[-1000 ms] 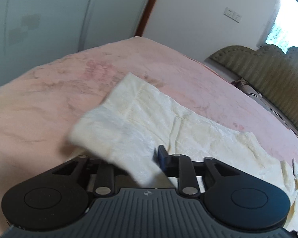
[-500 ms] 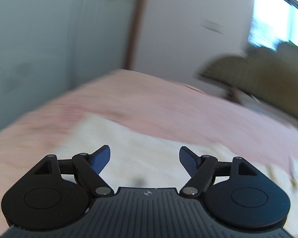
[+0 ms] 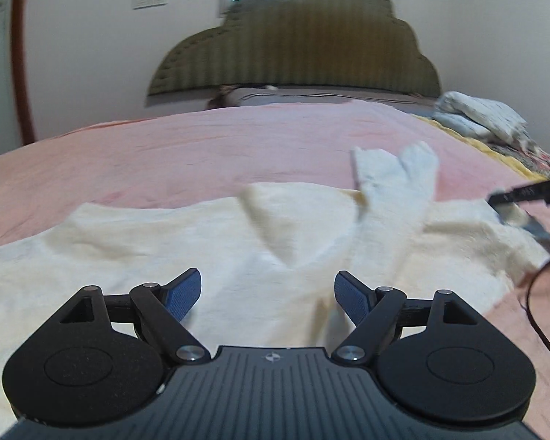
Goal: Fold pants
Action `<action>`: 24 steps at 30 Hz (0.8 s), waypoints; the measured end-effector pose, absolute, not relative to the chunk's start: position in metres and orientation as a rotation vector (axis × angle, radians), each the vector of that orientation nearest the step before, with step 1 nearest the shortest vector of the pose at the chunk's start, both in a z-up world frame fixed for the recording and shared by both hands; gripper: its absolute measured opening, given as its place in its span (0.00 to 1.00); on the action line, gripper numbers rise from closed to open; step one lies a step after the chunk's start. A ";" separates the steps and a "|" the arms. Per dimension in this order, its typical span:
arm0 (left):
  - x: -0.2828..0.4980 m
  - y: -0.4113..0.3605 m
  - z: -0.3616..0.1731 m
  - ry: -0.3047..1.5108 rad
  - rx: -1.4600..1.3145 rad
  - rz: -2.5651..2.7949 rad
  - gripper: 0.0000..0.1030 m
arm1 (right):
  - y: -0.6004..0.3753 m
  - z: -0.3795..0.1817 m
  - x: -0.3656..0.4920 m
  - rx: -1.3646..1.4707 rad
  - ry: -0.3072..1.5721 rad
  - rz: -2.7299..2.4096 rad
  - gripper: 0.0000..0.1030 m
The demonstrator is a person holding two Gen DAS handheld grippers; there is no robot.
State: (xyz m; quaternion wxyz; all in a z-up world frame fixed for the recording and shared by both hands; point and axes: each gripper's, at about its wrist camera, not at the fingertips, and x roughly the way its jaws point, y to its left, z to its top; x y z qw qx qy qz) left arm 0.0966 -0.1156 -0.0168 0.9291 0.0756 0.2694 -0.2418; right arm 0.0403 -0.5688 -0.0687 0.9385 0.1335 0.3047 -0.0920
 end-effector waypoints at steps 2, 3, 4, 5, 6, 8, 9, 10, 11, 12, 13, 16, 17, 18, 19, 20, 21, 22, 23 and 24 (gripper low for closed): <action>0.092 -0.131 -0.022 0.542 0.172 -0.533 0.81 | -0.564 -0.062 0.046 0.196 0.603 -0.207 0.09; 0.092 -0.140 -0.024 0.538 0.180 -0.550 0.81 | -0.561 -0.057 0.049 0.155 0.583 -0.222 0.09; 0.092 -0.144 -0.027 0.537 0.188 -0.562 0.82 | -0.557 -0.053 0.054 0.101 0.566 -0.245 0.09; 0.092 -0.148 -0.028 0.537 0.195 -0.570 0.82 | -0.558 -0.052 0.063 0.067 0.567 -0.262 0.09; 0.095 -0.154 -0.029 0.536 0.202 -0.579 0.82 | -0.562 -0.053 0.073 0.075 0.591 -0.267 0.09; 0.097 -0.160 -0.031 0.538 0.207 -0.592 0.82 | -0.570 -0.068 0.094 0.079 0.701 -0.268 0.15; 0.097 -0.161 -0.032 0.538 0.205 -0.596 0.82 | -0.569 -0.071 0.093 0.051 0.673 -0.281 0.28; 0.099 -0.164 -0.032 0.540 0.202 -0.601 0.82 | -0.569 -0.069 0.092 0.031 0.674 -0.318 0.36; 0.100 -0.165 -0.032 0.543 0.198 -0.607 0.83 | -0.570 -0.065 0.088 0.018 0.660 -0.368 0.47; 0.102 -0.167 -0.032 0.545 0.191 -0.612 0.83 | -0.570 -0.060 0.081 0.005 0.618 -0.435 0.50; 0.104 -0.169 -0.032 0.546 0.183 -0.618 0.83 | -0.568 -0.054 0.071 -0.008 0.567 -0.494 0.50; 0.107 -0.171 -0.033 0.560 0.156 -0.639 0.84 | -0.549 -0.038 0.044 0.026 0.505 -0.348 0.51; 0.109 -0.172 -0.033 0.566 0.145 -0.646 0.84 | -0.543 -0.039 0.042 0.062 0.538 -0.248 0.53; 0.110 -0.172 -0.034 0.569 0.136 -0.651 0.84 | -0.538 -0.044 0.042 0.088 0.586 -0.185 0.54; 0.110 -0.172 -0.035 0.567 0.129 -0.654 0.84 | -0.534 -0.052 0.044 0.107 0.641 -0.150 0.55; 0.110 -0.171 -0.037 0.560 0.125 -0.657 0.83 | -0.533 -0.062 0.048 0.122 0.696 -0.133 0.56; 0.109 -0.170 -0.038 0.553 0.119 -0.658 0.83 | -0.534 -0.071 0.051 0.130 0.728 -0.137 0.56; 0.109 -0.169 -0.039 0.548 0.110 -0.661 0.82 | -0.534 -0.072 0.050 0.136 0.695 -0.164 0.56; 0.110 -0.167 -0.041 0.545 0.098 -0.663 0.81 | -0.532 -0.068 0.053 0.142 0.687 -0.239 0.57; 0.111 -0.167 -0.043 0.547 0.085 -0.667 0.81 | -0.527 -0.062 0.059 0.135 0.678 -0.296 0.58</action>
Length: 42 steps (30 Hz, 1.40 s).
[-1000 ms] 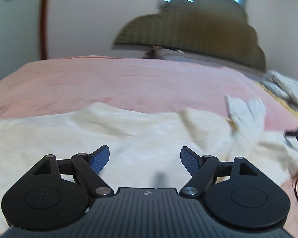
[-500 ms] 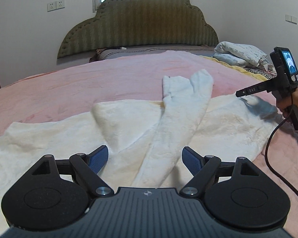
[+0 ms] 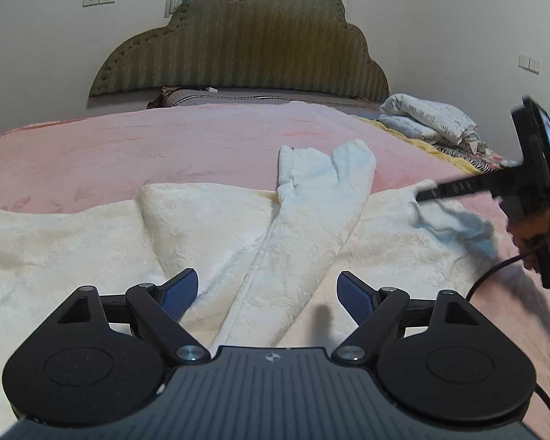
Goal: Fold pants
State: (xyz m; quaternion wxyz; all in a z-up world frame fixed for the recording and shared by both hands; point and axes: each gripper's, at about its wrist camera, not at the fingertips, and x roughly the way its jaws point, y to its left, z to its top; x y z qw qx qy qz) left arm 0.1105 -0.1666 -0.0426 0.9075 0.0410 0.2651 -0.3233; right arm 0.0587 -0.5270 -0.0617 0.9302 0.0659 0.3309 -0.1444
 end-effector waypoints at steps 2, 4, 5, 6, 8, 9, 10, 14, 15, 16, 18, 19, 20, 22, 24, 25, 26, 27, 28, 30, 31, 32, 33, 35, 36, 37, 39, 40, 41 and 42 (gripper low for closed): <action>0.113 -0.165 -0.047 0.557 0.066 -0.682 0.79 | -0.509 -0.042 0.072 0.118 0.591 -0.263 0.58; 0.116 -0.163 -0.049 0.568 0.048 -0.693 0.78 | -0.487 -0.024 0.097 0.103 0.552 -0.188 0.58; 0.118 -0.162 -0.050 0.574 0.036 -0.700 0.78 | -0.475 -0.018 0.115 0.085 0.555 -0.162 0.59; 0.120 -0.161 -0.051 0.581 0.024 -0.705 0.80 | -0.464 -0.015 0.132 0.066 0.564 -0.143 0.60; 0.124 -0.159 -0.053 0.602 0.001 -0.709 0.81 | -0.442 -0.017 0.173 0.036 0.604 -0.135 0.71; 0.126 -0.159 -0.054 0.610 -0.008 -0.711 0.82 | -0.436 -0.021 0.192 0.037 0.637 -0.150 0.80; 0.127 -0.158 -0.054 0.614 -0.016 -0.714 0.83 | -0.431 -0.027 0.211 0.050 0.682 -0.170 0.81; 0.125 -0.161 -0.055 0.614 -0.008 -0.721 0.89 | -0.421 -0.055 0.264 0.120 0.836 -0.261 0.84; 0.124 -0.162 -0.055 0.612 -0.004 -0.721 0.89 | -0.418 -0.057 0.265 0.086 0.813 -0.259 0.82; 0.124 -0.162 -0.055 0.611 -0.003 -0.721 0.89 | -0.416 -0.057 0.266 0.048 0.795 -0.231 0.77; 0.124 -0.162 -0.056 0.610 -0.009 -0.724 0.89 | -0.421 -0.056 0.262 0.050 0.776 -0.195 0.33; 0.124 -0.162 -0.056 0.609 -0.012 -0.726 0.89 | -0.426 -0.054 0.257 0.053 0.766 -0.214 0.22; 0.125 -0.161 -0.056 0.608 -0.016 -0.729 0.89 | -0.433 -0.052 0.251 0.069 0.754 -0.212 0.11; 0.124 -0.161 -0.057 0.602 -0.024 -0.735 0.89 | -0.449 -0.047 0.232 0.148 0.718 -0.207 0.08; 0.123 -0.160 -0.057 0.593 -0.027 -0.740 0.84 | -0.460 -0.040 0.213 0.186 0.661 -0.218 0.07; 0.122 -0.160 -0.057 0.591 -0.028 -0.746 0.83 | -0.466 -0.036 0.200 0.223 0.630 -0.216 0.07; 0.122 -0.160 -0.057 0.591 -0.027 -0.748 0.79 | -0.475 -0.032 0.185 0.270 0.596 -0.218 0.07; 0.122 -0.161 -0.057 0.591 -0.021 -0.744 0.72 | -0.481 -0.027 0.170 0.310 0.559 -0.223 0.07; 0.121 -0.163 -0.057 0.589 -0.008 -0.733 0.68 | -0.488 -0.023 0.153 0.348 0.526 -0.226 0.07; 0.119 -0.167 -0.056 0.584 0.022 -0.725 0.53 | -0.503 -0.018 0.118 0.427 0.470 -0.230 0.07; 0.118 -0.169 -0.055 0.579 0.037 -0.737 0.49 | -0.510 -0.017 0.100 0.471 0.442 -0.228 0.07; 0.115 -0.171 -0.054 0.574 0.047 -0.743 0.38 | -0.517 -0.016 0.082 0.515 0.418 -0.227 0.07; 0.113 -0.173 -0.053 0.565 0.067 -0.743 0.30 | -0.523 -0.017 0.066 0.556 0.397 -0.228 0.07; 0.107 -0.177 -0.051 0.542 0.098 -0.763 0.18 | -0.537 -0.021 0.033 0.633 0.363 -0.233 0.07; 0.103 -0.180 -0.050 0.532 0.121 -0.773 0.14 | -0.542 -0.025 0.023 0.654 0.358 -0.243 0.07; 0.100 -0.185 -0.050 0.529 0.150 -0.779 0.13 | -0.547 -0.030 0.013 0.668 0.361 -0.257 0.07; 0.095 -0.192 -0.053 0.525 0.205 -0.782 0.12 | -0.556 -0.044 0.005 0.704 0.406 -0.250 0.08; 0.095 -0.195 -0.056 0.528 0.223 -0.781 0.12 | -0.559 -0.052 0.005 0.724 0.429 -0.258 0.09; 0.095 -0.197 -0.057 0.531 0.236 -0.778 0.13 | -0.562 -0.060 0.006 0.747 0.445 -0.265 0.09; 0.095 -0.198 -0.057 0.532 0.243 -0.776 0.22 | -0.566 -0.069 0.004 0.785 0.459 -0.263 0.11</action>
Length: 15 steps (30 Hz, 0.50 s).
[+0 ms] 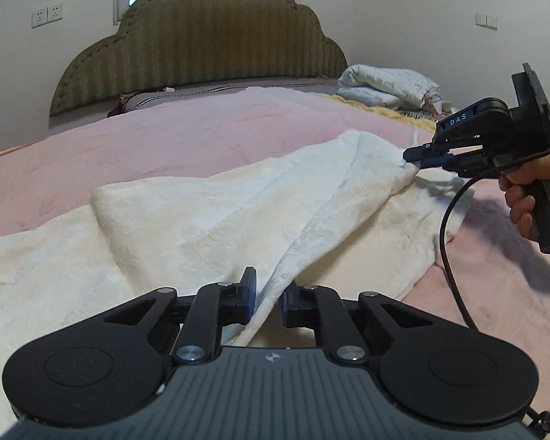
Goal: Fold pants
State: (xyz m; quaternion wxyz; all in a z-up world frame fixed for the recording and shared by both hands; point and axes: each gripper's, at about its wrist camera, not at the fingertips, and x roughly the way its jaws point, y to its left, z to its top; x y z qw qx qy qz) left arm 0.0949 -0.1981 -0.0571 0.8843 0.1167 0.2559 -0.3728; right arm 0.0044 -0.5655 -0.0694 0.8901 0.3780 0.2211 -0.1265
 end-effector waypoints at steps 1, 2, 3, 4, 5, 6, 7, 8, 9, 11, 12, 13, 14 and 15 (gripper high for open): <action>0.095 -0.198 -0.057 0.532 0.246 -0.773 0.23 | -0.569 -0.076 0.005 0.827 0.461 -0.259 0.13; 0.095 -0.199 -0.058 0.531 0.247 -0.771 0.24 | -0.573 -0.086 0.004 0.887 0.457 -0.250 0.20; 0.096 -0.199 -0.060 0.533 0.254 -0.768 0.25 | -0.577 -0.092 0.005 0.935 0.449 -0.241 0.26; 0.096 -0.199 -0.060 0.534 0.262 -0.763 0.25 | -0.579 -0.097 0.007 0.978 0.427 -0.228 0.28; 0.096 -0.200 -0.060 0.532 0.268 -0.761 0.25 | -0.581 -0.100 0.009 1.004 0.401 -0.221 0.29; 0.096 -0.201 -0.060 0.528 0.274 -0.759 0.25 | -0.582 -0.101 0.013 1.013 0.388 -0.215 0.28; 0.097 -0.202 -0.060 0.526 0.278 -0.757 0.24 | -0.583 -0.101 0.018 1.012 0.387 -0.208 0.29; 0.097 -0.201 -0.060 0.524 0.276 -0.750 0.16 | -0.583 -0.101 0.023 1.009 0.383 -0.205 0.26; 0.099 -0.200 -0.058 0.523 0.266 -0.744 0.14 | -0.583 -0.099 0.026 1.004 0.376 -0.202 0.13; 0.097 -0.193 -0.053 0.508 0.230 -0.738 0.12 | -0.582 -0.088 0.026 0.962 0.344 -0.208 0.07; 0.094 -0.190 -0.049 0.494 0.220 -0.743 0.11 | -0.580 -0.079 0.020 0.933 0.311 -0.203 0.07; 0.090 -0.187 -0.045 0.479 0.224 -0.758 0.11 | -0.579 -0.070 0.012 0.902 0.287 -0.200 0.07; 0.086 -0.186 -0.042 0.465 0.237 -0.777 0.11 | -0.577 -0.062 0.003 0.863 0.273 -0.202 0.07; 0.079 -0.186 -0.040 0.448 0.263 -0.792 0.11 | -0.575 -0.057 -0.007 0.830 0.269 -0.209 0.07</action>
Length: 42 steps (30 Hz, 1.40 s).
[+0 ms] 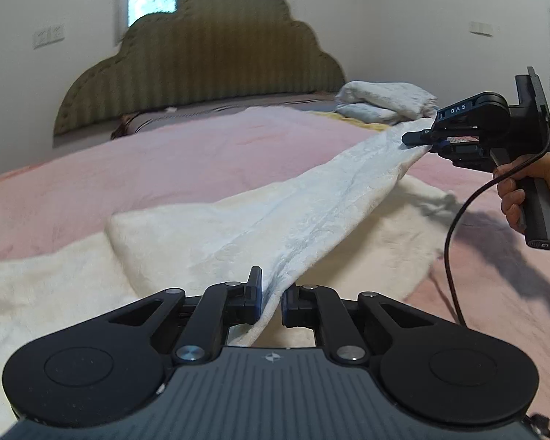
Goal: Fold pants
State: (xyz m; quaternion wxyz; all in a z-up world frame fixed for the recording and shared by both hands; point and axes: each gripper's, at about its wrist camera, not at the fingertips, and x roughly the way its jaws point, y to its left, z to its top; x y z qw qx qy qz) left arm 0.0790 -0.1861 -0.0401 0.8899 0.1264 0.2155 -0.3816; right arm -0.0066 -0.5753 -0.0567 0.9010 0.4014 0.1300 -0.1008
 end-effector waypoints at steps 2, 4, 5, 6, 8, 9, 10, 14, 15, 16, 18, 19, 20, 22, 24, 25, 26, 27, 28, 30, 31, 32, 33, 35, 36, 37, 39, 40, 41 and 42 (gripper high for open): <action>0.068 -0.188 -0.040 0.428 0.324 -0.828 0.11 | -0.574 -0.056 -0.027 0.805 0.284 -0.228 0.07; 0.058 -0.193 -0.049 0.434 0.379 -0.850 0.11 | -0.574 -0.063 -0.042 0.787 0.327 -0.258 0.07; 0.055 -0.195 -0.054 0.438 0.405 -0.857 0.11 | -0.573 -0.069 -0.046 0.777 0.354 -0.276 0.07; 0.052 -0.196 -0.059 0.434 0.429 -0.858 0.11 | -0.573 -0.076 -0.050 0.780 0.377 -0.290 0.07; 0.047 -0.196 -0.062 0.410 0.461 -0.856 0.11 | -0.574 -0.088 -0.055 0.816 0.392 -0.299 0.07; 0.046 -0.196 -0.061 0.399 0.469 -0.857 0.12 | -0.573 -0.092 -0.057 0.826 0.393 -0.303 0.07; 0.046 -0.196 -0.062 0.396 0.477 -0.861 0.12 | -0.572 -0.093 -0.061 0.822 0.389 -0.303 0.07; 0.057 -0.198 -0.070 0.435 0.487 -0.864 0.22 | -0.571 -0.092 -0.055 0.774 0.427 -0.311 0.08; 0.056 -0.197 -0.069 0.437 0.479 -0.869 0.24 | -0.571 -0.092 -0.054 0.772 0.440 -0.306 0.09; 0.057 -0.195 -0.067 0.445 0.469 -0.862 0.29 | -0.572 -0.091 -0.055 0.773 0.444 -0.304 0.10; 0.058 -0.189 -0.062 0.468 0.442 -0.850 0.50 | -0.572 -0.085 -0.060 0.756 0.459 -0.312 0.12; 0.060 -0.186 -0.058 0.488 0.418 -0.867 0.54 | -0.572 -0.082 -0.064 0.744 0.459 -0.327 0.13; 0.061 -0.181 -0.053 0.508 0.384 -0.899 0.61 | -0.572 -0.079 -0.069 0.728 0.452 -0.362 0.20; 0.063 -0.172 -0.043 0.531 0.298 -0.965 0.66 | -0.568 -0.068 -0.079 0.663 0.409 -0.490 0.35; 0.066 -0.166 -0.033 0.525 0.248 -0.976 0.70 | -0.562 -0.057 -0.085 0.584 0.325 -0.618 0.47; 0.071 -0.164 -0.029 0.512 0.233 -0.963 0.70 | -0.558 -0.052 -0.083 0.546 0.293 -0.627 0.47; 0.076 -0.162 -0.025 0.497 0.225 -0.935 0.70 | -0.555 -0.047 -0.075 0.502 0.285 -0.584 0.47; 0.083 -0.162 -0.022 0.483 0.225 -0.893 0.71 | -0.551 -0.042 -0.061 0.462 0.311 -0.519 0.47; 0.091 -0.162 -0.020 0.474 0.234 -0.836 0.70 | -0.544 -0.038 -0.042 0.418 0.355 -0.449 0.47; 0.113 -0.161 -0.021 0.478 0.254 -0.717 0.71 | -0.529 -0.035 -0.002 0.335 0.456 -0.289 0.48; 0.125 -0.162 -0.023 0.495 0.259 -0.676 0.71 | -0.523 -0.037 0.018 0.306 0.494 -0.222 0.48; 0.137 -0.164 -0.027 0.527 0.263 -0.641 0.71 | -0.518 -0.040 0.036 0.282 0.537 -0.176 0.48; 0.151 -0.167 -0.032 0.578 0.270 -0.595 0.71 | -0.516 -0.045 0.053 0.267 0.582 -0.148 0.48; 0.176 -0.172 -0.044 0.676 0.272 -0.517 0.71 | -0.520 -0.057 0.083 0.273 0.653 -0.127 0.48; 0.188 -0.173 -0.050 0.708 0.265 -0.496 0.73 | -0.525 -0.064 0.094 0.278 0.681 -0.141 0.48; 0.198 -0.172 -0.053 0.714 0.253 -0.485 0.77 | -0.529 -0.068 0.102 0.275 0.687 -0.159 0.48; 0.206 -0.171 -0.050 0.707 0.242 -0.465 0.75 | -0.539 -0.067 0.107 0.309 0.657 -0.209 0.48; 0.204 -0.171 -0.045 0.704 0.237 -0.457 0.74 | -0.542 -0.063 0.104 0.333 0.650 -0.236 0.48; 0.200 -0.170 -0.041 0.692 0.230 -0.458 0.75 | -0.539 -0.057 0.098 0.330 0.636 -0.252 0.49; 0.194 -0.169 -0.037 0.675 0.220 -0.475 0.75 | -0.535 -0.052 0.091 0.304 0.623 -0.244 0.50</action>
